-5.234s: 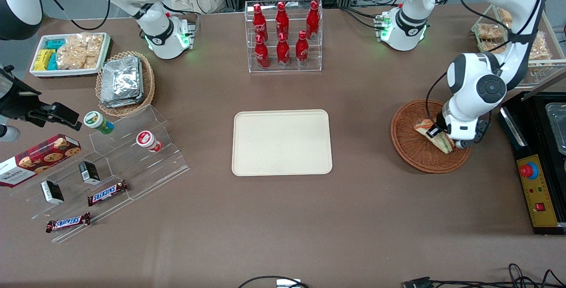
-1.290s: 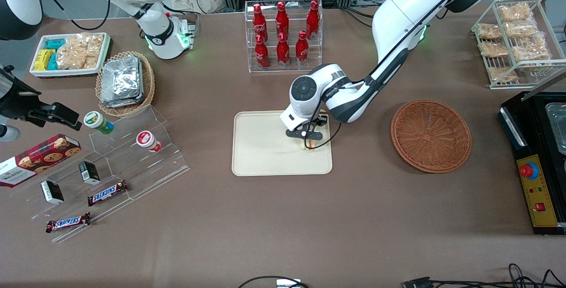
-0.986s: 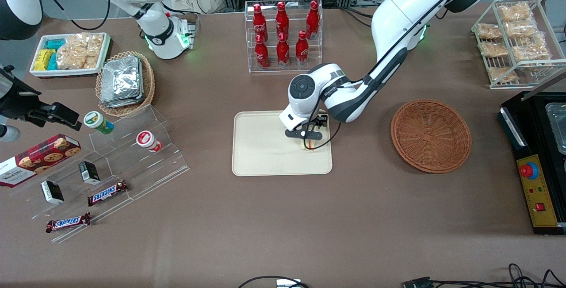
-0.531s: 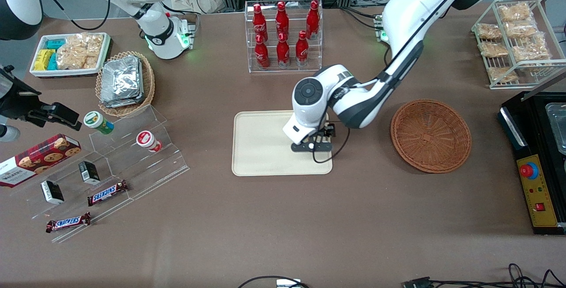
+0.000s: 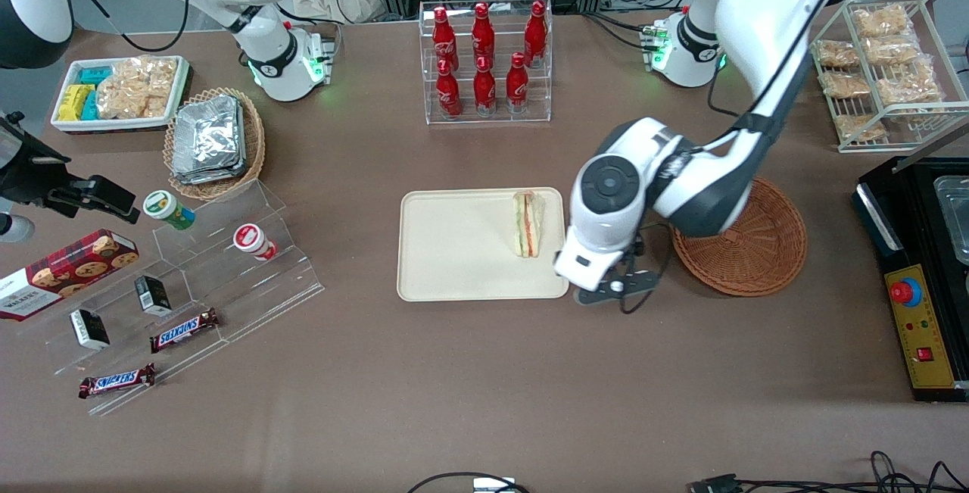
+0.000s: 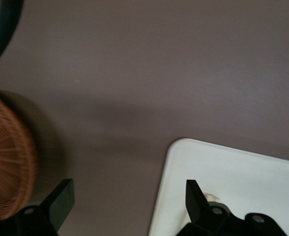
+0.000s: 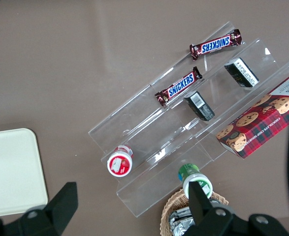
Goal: Place sandwich from basket to tray
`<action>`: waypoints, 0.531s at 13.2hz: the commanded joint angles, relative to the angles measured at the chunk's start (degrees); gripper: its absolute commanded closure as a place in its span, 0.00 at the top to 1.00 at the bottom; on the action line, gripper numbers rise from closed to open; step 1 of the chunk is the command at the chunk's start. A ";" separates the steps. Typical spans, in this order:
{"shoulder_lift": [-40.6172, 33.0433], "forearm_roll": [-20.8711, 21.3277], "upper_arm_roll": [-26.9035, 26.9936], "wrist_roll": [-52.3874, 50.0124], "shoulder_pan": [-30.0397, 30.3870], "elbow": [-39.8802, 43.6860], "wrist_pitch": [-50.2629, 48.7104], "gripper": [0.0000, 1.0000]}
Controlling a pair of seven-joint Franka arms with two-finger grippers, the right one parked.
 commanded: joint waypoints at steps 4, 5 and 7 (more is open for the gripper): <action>-7.58 -6.65 -0.39 6.31 8.60 -0.62 -3.86 1.00; -8.46 -7.71 -0.39 8.34 9.92 -0.62 -5.08 1.00; -10.83 -10.25 -0.30 13.26 12.47 -1.05 -6.15 1.00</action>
